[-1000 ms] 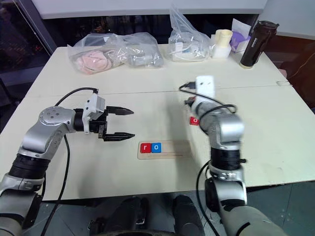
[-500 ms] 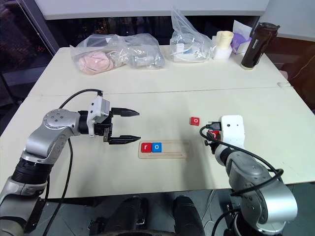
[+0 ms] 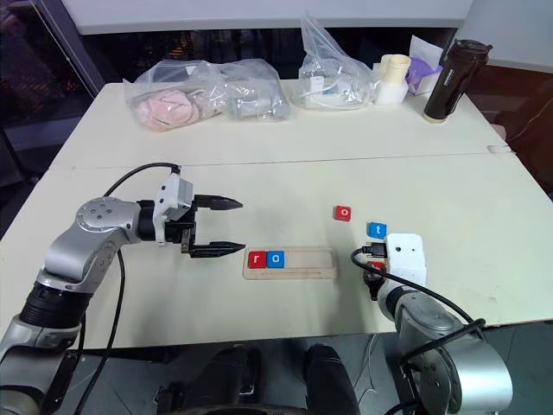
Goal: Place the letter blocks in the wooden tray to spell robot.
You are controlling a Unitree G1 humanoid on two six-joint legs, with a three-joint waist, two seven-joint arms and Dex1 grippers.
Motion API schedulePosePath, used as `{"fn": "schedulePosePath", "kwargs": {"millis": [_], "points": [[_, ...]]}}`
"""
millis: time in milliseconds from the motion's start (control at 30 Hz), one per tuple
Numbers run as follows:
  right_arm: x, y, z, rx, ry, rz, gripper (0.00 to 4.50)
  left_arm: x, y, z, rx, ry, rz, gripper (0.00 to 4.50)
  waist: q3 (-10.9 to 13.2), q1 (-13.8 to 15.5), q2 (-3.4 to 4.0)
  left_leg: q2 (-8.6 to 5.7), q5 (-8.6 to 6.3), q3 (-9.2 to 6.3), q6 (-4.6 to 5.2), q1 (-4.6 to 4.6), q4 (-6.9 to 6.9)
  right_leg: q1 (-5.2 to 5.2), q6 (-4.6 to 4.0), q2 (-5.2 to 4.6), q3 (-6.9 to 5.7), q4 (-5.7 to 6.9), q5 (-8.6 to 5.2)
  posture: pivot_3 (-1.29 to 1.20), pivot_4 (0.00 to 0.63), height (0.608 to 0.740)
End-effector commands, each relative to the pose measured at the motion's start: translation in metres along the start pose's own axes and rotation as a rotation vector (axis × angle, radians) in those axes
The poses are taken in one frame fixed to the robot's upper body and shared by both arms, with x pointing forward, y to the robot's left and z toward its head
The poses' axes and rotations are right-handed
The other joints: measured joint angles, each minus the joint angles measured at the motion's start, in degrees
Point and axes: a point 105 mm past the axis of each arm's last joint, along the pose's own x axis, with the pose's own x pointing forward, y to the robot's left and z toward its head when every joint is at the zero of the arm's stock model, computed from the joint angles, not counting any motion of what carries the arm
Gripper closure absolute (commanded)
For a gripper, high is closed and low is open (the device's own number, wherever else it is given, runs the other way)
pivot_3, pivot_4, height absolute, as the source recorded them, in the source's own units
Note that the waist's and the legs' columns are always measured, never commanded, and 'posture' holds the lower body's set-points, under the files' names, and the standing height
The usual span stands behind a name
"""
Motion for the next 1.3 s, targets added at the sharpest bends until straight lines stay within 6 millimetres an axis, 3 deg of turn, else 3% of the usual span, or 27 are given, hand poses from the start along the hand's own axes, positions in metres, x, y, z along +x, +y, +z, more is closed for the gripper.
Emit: {"fn": "schedulePosePath", "kwargs": {"millis": [33,200,300,367,467,633,900,1233,1300], "points": [[-0.005,-0.001,0.012,-0.089,-0.028,0.074,0.02,0.001,-0.001,0.008,0.036,-0.022,0.007,0.00,0.0,0.1,0.00,0.00,0.00,0.00,0.00,0.00,0.00,0.01,0.00,0.00,0.00,-0.01,0.00,0.00,0.150,0.740],[-0.025,-0.002,0.052,-0.381,-0.075,0.377,0.02,0.004,0.000,0.011,0.036,-0.039,0.010,0.00,0.0,0.1,0.03,0.00,0.00,0.01,0.00,0.00,0.07,0.08,-0.02,-0.01,-0.03,-0.12,-0.01,0.00,0.150,0.740],[-0.045,-0.001,0.060,-0.526,-0.074,0.636,0.02,0.008,0.002,0.011,0.040,-0.046,0.011,0.00,0.1,0.4,-0.01,0.00,-0.01,-0.02,0.01,-0.04,0.01,0.08,0.03,0.02,-0.09,-0.17,-0.01,0.00,0.150,0.740],[-0.048,-0.008,0.054,-0.624,-0.056,0.742,0.02,0.008,0.003,0.012,0.043,-0.051,0.014,0.00,0.1,0.4,-0.06,0.05,-0.03,-0.07,0.05,-0.03,-0.02,0.18,0.18,0.10,-0.13,-0.31,0.06,0.00,0.150,0.740],[-0.029,-0.031,0.039,-0.765,0.016,0.746,0.02,0.008,0.003,0.013,0.046,-0.053,0.019,0.00,0.1,0.3,-0.06,0.05,-0.04,-0.07,0.07,-0.06,-0.02,0.29,0.21,0.11,-0.15,-0.51,0.07,0.00,0.150,0.740],[-0.011,-0.040,0.026,-0.818,0.036,0.800,0.02,0.005,0.002,0.011,0.047,-0.045,0.037,0.00,0.1,0.1,-0.08,0.03,-0.04,0.13,0.08,0.04,0.11,0.47,0.15,0.04,-0.04,-0.75,0.08,0.00,0.150,0.740],[0.007,-0.041,0.021,-0.819,0.024,0.800,0.02,0.001,0.001,0.010,0.041,-0.034,0.056,0.00,0.1,0.6,-0.07,0.06,-0.04,0.09,0.08,0.05,0.06,0.45,0.11,-0.03,0.01,-0.74,0.08,0.00,0.150,0.740],[0.016,-0.040,0.007,-0.825,0.043,0.798,0.02,-0.001,0.000,0.012,0.046,-0.031,0.070,0.00,0.0,1.4,-0.03,0.06,-0.06,0.06,0.05,0.02,0.05,0.40,-0.06,-0.16,0.04,-0.75,0.04,0.00,0.150,0.740],[0.017,-0.039,0.007,-0.812,0.047,0.802,0.55,0.000,0.001,0.014,0.044,-0.040,0.075,0.00,0.0,1.4,-0.03,0.06,-0.06,0.06,0.04,0.01,0.05,0.40,-0.07,-0.16,0.04,-0.76,0.05,0.00,0.150,0.740]]}}
